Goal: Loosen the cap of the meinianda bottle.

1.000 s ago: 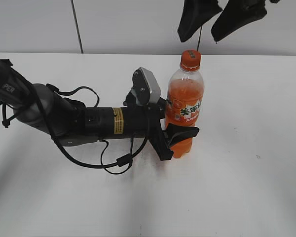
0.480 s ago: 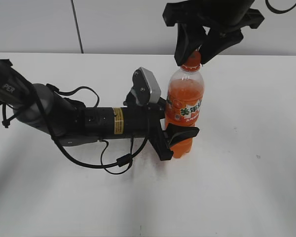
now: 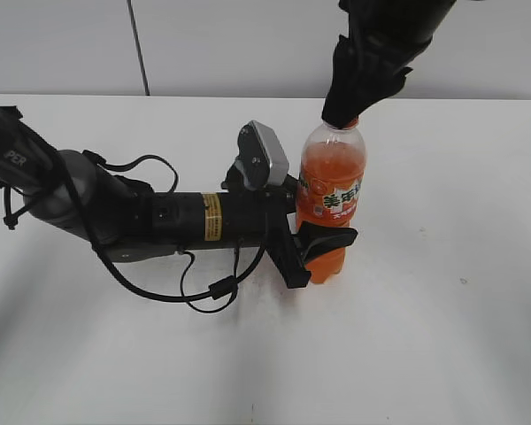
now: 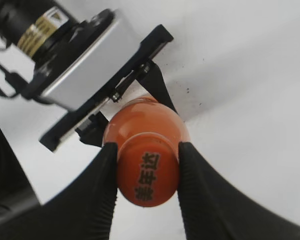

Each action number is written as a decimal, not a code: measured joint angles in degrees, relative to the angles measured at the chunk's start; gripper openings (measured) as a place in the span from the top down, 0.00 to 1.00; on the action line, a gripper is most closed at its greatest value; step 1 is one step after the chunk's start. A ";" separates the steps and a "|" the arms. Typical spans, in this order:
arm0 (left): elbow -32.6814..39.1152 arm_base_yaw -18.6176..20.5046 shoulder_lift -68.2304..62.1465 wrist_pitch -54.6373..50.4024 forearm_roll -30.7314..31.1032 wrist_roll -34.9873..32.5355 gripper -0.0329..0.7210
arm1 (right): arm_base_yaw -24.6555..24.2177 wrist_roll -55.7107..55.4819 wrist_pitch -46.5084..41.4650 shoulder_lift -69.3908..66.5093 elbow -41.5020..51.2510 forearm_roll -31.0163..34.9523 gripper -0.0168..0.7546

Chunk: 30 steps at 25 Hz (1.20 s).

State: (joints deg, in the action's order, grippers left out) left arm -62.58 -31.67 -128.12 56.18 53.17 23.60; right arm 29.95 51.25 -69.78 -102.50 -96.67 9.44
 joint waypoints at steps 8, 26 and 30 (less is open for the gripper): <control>0.00 0.00 0.00 0.00 0.08 -0.11 0.42 | 0.00 20.42 -0.29 0.00 0.00 0.00 0.62; 0.00 0.00 0.00 -0.05 0.09 -0.02 0.42 | 0.00 -37.04 -0.39 7.52 -3.21 1.19 0.35; 0.00 0.00 0.00 -0.05 0.26 -0.02 0.42 | 0.00 -45.43 -0.39 7.23 -2.67 1.19 0.36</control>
State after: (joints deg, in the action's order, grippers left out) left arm -62.58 -31.67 -128.12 56.12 53.44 23.58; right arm 29.95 5.82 -70.17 -95.27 -99.33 10.63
